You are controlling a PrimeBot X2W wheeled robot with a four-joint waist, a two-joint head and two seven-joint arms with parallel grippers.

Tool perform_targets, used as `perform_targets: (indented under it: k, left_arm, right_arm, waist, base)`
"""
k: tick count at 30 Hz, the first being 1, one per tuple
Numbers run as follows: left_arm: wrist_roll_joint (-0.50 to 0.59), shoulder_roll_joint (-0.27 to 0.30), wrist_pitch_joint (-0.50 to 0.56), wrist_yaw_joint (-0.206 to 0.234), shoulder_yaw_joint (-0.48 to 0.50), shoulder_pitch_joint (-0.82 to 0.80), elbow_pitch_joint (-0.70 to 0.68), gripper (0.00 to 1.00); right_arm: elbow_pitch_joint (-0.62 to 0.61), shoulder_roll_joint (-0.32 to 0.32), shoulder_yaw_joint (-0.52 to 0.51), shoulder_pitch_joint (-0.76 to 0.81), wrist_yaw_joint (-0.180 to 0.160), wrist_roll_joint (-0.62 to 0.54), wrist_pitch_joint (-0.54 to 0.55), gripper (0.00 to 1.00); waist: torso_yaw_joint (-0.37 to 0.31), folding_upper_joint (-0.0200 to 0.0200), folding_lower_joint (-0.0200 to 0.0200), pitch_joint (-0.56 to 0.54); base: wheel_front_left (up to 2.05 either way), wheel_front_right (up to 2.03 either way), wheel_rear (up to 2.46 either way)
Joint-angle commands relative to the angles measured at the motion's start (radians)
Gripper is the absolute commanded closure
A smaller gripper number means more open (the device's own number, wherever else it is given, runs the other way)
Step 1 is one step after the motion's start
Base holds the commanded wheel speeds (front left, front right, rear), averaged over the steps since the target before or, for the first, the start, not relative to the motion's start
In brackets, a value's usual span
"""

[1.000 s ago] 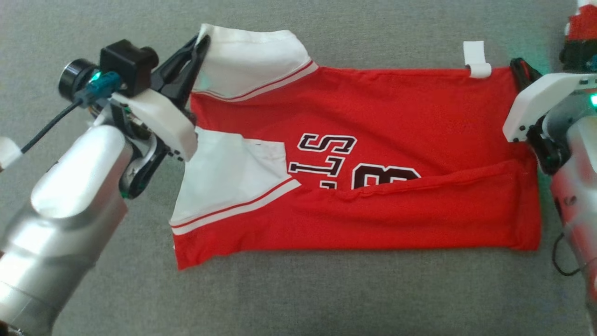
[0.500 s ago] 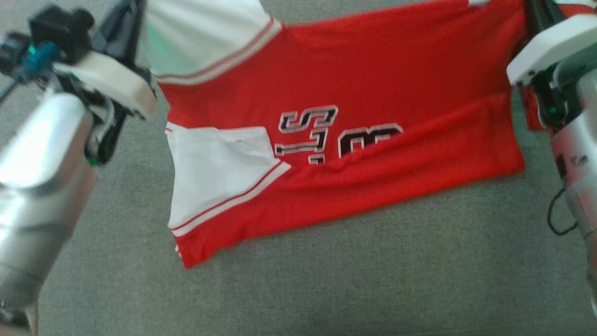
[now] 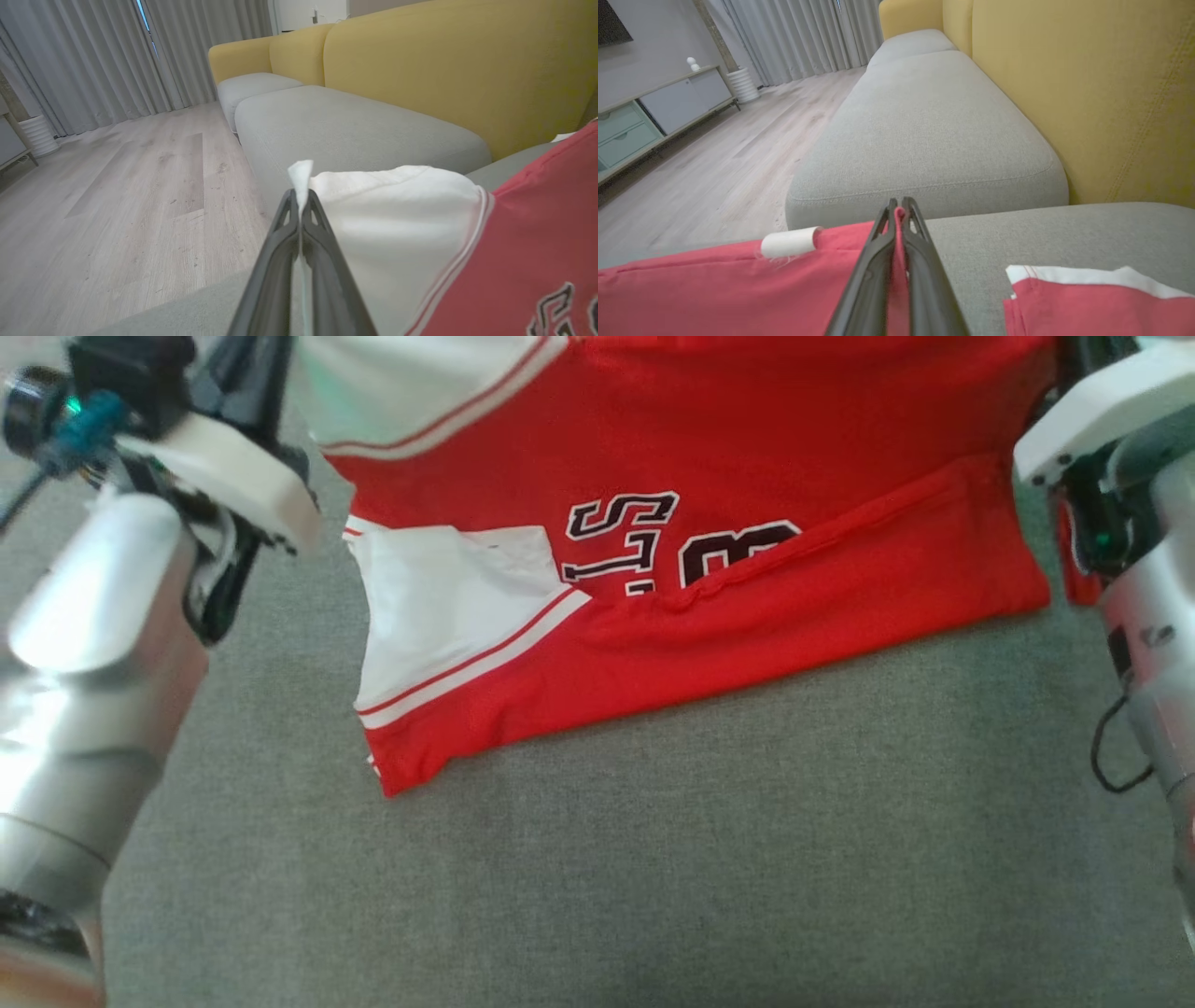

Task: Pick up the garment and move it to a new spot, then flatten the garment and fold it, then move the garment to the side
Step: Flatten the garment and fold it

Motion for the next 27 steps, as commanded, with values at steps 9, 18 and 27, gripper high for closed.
perform_targets:
  k: [9,18,27]
  left_arm:
    - [-0.091,0.106,0.110,-0.042,-0.068,0.156,-0.180,1.00]
    - [-0.238,0.272,0.357,-0.044,-0.164,0.319,-0.490,1.00]
    - [-0.296,0.348,0.486,-0.038,-0.207,0.376,-0.637,1.00]
  right_arm:
    - [-0.004,-0.091,0.112,0.130,0.007,0.091,0.120,1.00]
    - [-0.061,-0.207,0.231,0.241,0.007,0.185,0.297,1.00]
    - [-0.139,-0.281,0.333,0.270,0.007,0.246,0.436,1.00]
  waist:
    - [0.038,0.0000,-0.0001,-0.099]
    - [0.055,0.0000,-0.0001,-0.146]
    - [0.044,0.0000,-0.0001,-0.142]
  base:
    - [0.00,0.00,0.00]
    - [0.00,0.00,0.00]
    - [0.00,0.00,0.00]
